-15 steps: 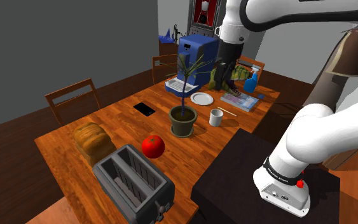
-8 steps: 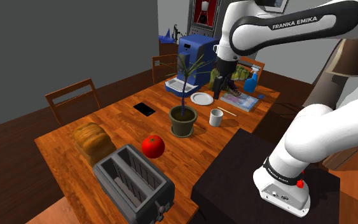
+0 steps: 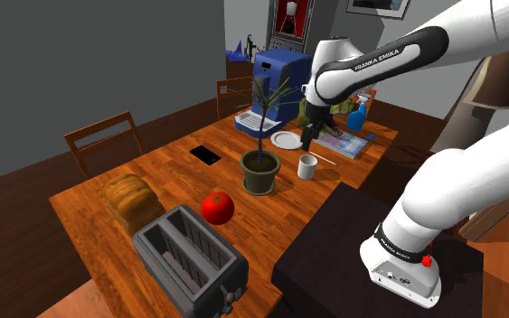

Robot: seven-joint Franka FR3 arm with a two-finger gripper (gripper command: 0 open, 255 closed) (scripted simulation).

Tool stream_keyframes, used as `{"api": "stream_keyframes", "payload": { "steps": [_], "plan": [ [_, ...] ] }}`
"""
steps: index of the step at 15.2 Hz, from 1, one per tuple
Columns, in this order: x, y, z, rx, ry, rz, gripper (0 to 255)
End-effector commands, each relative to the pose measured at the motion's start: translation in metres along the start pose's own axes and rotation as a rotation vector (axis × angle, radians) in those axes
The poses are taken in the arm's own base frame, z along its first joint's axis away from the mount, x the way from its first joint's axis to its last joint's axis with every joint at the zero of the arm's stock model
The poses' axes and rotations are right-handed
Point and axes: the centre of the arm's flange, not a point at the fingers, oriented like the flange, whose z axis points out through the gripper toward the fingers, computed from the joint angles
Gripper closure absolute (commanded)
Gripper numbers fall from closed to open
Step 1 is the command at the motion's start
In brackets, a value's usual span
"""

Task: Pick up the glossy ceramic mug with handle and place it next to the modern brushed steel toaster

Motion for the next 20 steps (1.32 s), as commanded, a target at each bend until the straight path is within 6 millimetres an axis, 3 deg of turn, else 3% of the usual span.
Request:
{"api": "stream_keyframes", "payload": {
  "steps": [1,20],
  "plan": [
    [0.004,0.014,0.021,-0.005,0.001,-0.002,0],
    [0.047,0.162,0.216,-0.038,-0.004,-0.008,0]
  ]
}}
